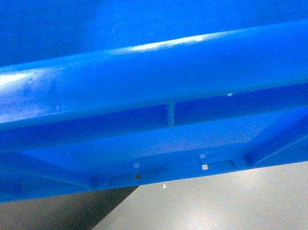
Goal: Place box next to blue box on left shelf
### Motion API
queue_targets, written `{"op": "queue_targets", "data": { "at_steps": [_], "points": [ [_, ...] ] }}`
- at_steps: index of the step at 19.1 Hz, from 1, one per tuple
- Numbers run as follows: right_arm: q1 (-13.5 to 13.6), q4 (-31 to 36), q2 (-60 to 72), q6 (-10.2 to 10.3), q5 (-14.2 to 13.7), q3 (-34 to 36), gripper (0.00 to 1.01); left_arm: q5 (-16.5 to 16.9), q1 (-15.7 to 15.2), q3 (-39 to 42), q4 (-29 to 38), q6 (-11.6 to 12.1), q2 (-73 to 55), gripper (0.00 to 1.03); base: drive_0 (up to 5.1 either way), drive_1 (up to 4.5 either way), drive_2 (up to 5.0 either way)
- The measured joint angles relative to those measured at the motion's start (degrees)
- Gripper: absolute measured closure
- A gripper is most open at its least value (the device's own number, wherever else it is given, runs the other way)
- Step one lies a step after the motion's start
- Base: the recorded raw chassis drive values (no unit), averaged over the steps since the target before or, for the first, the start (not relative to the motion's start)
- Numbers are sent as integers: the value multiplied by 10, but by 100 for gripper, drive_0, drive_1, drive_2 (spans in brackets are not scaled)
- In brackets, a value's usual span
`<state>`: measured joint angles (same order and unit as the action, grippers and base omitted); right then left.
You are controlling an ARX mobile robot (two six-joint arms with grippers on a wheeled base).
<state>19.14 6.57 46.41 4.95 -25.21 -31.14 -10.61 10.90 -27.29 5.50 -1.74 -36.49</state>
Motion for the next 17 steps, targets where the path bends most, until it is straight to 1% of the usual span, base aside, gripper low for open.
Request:
{"op": "queue_targets", "data": {
  "at_steps": [17],
  "points": [
    [0, 1, 0, 0, 0, 0, 92, 0, 0, 0, 0, 0, 0, 96, -149, -149, -149]
  ]
}}
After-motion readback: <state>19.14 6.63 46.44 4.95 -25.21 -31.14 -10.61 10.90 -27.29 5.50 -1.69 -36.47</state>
